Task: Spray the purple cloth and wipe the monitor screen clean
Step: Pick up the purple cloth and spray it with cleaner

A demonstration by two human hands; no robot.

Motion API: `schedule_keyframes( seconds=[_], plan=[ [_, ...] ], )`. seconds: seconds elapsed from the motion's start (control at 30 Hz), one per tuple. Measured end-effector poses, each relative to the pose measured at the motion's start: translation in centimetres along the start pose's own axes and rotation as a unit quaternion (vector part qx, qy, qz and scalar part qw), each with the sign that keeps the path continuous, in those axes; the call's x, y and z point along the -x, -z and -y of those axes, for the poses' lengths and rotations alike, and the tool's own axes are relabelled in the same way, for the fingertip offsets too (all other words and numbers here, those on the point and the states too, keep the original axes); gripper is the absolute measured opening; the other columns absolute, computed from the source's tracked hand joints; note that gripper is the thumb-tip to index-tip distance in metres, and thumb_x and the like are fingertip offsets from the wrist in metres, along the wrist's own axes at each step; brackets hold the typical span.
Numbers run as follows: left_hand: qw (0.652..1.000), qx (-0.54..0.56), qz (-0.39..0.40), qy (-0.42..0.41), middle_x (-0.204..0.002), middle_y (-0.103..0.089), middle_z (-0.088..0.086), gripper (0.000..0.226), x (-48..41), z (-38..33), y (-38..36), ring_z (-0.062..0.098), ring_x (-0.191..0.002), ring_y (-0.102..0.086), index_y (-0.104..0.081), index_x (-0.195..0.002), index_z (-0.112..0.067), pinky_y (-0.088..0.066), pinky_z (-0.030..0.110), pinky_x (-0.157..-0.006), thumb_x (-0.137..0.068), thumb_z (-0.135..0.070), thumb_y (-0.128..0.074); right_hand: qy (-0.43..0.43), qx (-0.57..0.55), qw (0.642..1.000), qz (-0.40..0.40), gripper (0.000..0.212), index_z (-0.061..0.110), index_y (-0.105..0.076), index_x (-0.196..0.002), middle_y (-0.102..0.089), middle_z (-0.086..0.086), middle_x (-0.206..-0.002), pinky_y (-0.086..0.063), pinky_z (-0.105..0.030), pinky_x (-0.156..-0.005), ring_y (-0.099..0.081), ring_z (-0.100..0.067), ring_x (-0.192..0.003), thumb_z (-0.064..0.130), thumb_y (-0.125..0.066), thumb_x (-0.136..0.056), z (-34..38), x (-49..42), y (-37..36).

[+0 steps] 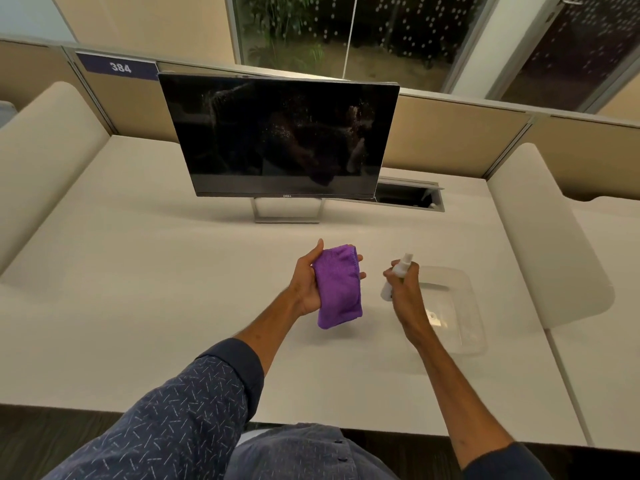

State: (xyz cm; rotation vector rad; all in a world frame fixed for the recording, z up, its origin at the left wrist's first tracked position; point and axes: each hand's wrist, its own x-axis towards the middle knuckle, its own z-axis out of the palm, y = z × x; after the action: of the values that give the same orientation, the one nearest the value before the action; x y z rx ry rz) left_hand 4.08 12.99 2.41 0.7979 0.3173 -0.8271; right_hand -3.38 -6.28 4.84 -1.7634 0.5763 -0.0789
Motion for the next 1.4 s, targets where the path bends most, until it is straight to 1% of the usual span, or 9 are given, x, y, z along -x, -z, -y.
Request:
schedule_keyframes(
  seconds=[0.1, 0.2, 0.33, 0.53, 0.67, 0.87, 1.1, 1.33, 1.4],
  plan=[
    [1.0, 0.001, -0.013, -0.003, -0.156, -0.061, 0.015, 0.076, 0.4, -0.7, 1.1, 0.049, -0.15, -0.048, -0.06, -0.15, -0.01, -0.037, 0.059, -0.125, -0.104, -0.069, -0.045, 0.041, 0.089, 0.995, -0.016, 0.015, 0.024, -0.04, -0.123, -0.061, 0.003, -0.117, -0.047, -0.029, -0.082, -0.062, -0.003, -0.093, 0.024, -0.051, -0.112, -2.3, 0.2, -0.6],
    [1.0, 0.006, -0.013, -0.007, -0.156, -0.061, 0.015, 0.077, 1.0, -1.2, 2.1, 0.05, -0.147, -0.051, -0.059, -0.151, -0.01, -0.039, 0.059, -0.123, -0.104, -0.069, -0.045, 0.046, 0.123, 0.99, -0.048, 0.021, 0.015, -0.043, -0.125, -0.061, 0.004, -0.12, -0.045, -0.029, -0.09, -0.063, -0.018, -0.097, 0.017, -0.057, -0.109, -4.2, 0.3, -1.6],
    [1.0, 0.005, -0.021, -0.005, -0.155, -0.061, 0.015, 0.078, 1.9, -1.5, 3.2, 0.051, -0.147, -0.05, -0.057, -0.153, -0.009, -0.039, 0.06, -0.123, -0.104, -0.069, -0.045, 0.041, 0.137, 0.987, -0.071, 0.024, 0.009, -0.047, -0.127, -0.06, 0.0, -0.112, -0.052, -0.036, -0.093, -0.061, -0.023, -0.096, 0.018, -0.059, -0.108, -6.0, 0.0, -2.9],
    [1.0, -0.005, -0.019, 0.003, -0.158, -0.059, 0.014, 0.078, 2.8, -2.0, 4.0, 0.051, -0.15, -0.048, -0.055, -0.155, -0.009, -0.036, 0.06, -0.125, -0.104, -0.067, -0.045, 0.053, 0.131, 0.986, -0.088, 0.018, 0.011, -0.05, -0.12, -0.065, -0.005, -0.105, -0.051, -0.033, -0.088, -0.067, -0.031, -0.096, 0.021, -0.059, -0.109, -7.6, -0.4, -3.5],
    [1.0, -0.004, -0.019, 0.006, -0.158, -0.058, 0.015, 0.078, 3.0, -2.3, 4.1, 0.051, -0.15, -0.047, -0.053, -0.157, -0.009, -0.035, 0.061, -0.127, -0.105, -0.066, -0.045, 0.031, 0.13, 0.987, -0.089, 0.029, 0.016, -0.053, -0.128, -0.07, -0.009, -0.121, -0.055, -0.044, -0.102, -0.068, -0.033, -0.109, 0.017, -0.069, -0.103, -8.5, -0.7, -3.6],
    [1.0, 0.004, -0.015, 0.007, -0.158, -0.059, 0.015, 0.077, 3.0, -2.2, 3.8, 0.051, -0.148, -0.05, -0.053, -0.157, -0.009, -0.037, 0.06, -0.125, -0.105, -0.065, -0.046, 0.008, 0.14, 0.986, -0.089, 0.037, 0.012, -0.055, -0.136, -0.069, -0.015, -0.132, -0.051, -0.045, -0.11, -0.067, -0.038, -0.12, 0.015, -0.071, -0.102, -8.7, -0.6, -3.5],
    [1.0, 0.01, -0.005, 0.013, -0.157, -0.06, 0.015, 0.076, 2.8, -2.3, 4.0, 0.051, -0.147, -0.05, -0.054, -0.156, -0.009, -0.04, 0.06, -0.122, -0.105, -0.065, -0.045, -0.009, 0.127, 0.987, -0.1, 0.056, 0.015, -0.048, -0.143, -0.066, -0.014, -0.138, -0.051, -0.042, -0.109, -0.065, -0.037, -0.123, 0.014, -0.078, -0.096, -8.5, -0.2, -3.3],
    [1.0, 0.01, -0.001, 0.028, -0.156, -0.06, 0.015, 0.074, 2.6, -2.1, 4.1, 0.052, -0.148, -0.05, -0.055, -0.155, -0.008, -0.033, 0.061, -0.128, -0.106, -0.062, -0.046, -0.003, 0.135, 0.983, -0.126, 0.073, 0.014, -0.044, -0.153, -0.054, -0.01, -0.156, -0.041, -0.039, -0.12, -0.051, -0.03, -0.146, -0.011, -0.074, -0.09, -9.3, 3.1, -3.3],
    [0.999, 0.005, 0.005, 0.037, -0.157, -0.06, 0.014, 0.074, 2.5, -1.8, 4.1, 0.05, -0.149, -0.049, -0.055, -0.156, -0.008, -0.033, 0.061, -0.128, -0.105, -0.062, -0.048, 0.002, 0.132, 0.979, -0.157, 0.067, 0.013, -0.048, -0.15, -0.057, -0.01, -0.153, -0.044, -0.046, -0.122, -0.054, -0.031, -0.143, -0.009, -0.073, -0.092, -9.9, 4.6, -3.5]
  ],
)
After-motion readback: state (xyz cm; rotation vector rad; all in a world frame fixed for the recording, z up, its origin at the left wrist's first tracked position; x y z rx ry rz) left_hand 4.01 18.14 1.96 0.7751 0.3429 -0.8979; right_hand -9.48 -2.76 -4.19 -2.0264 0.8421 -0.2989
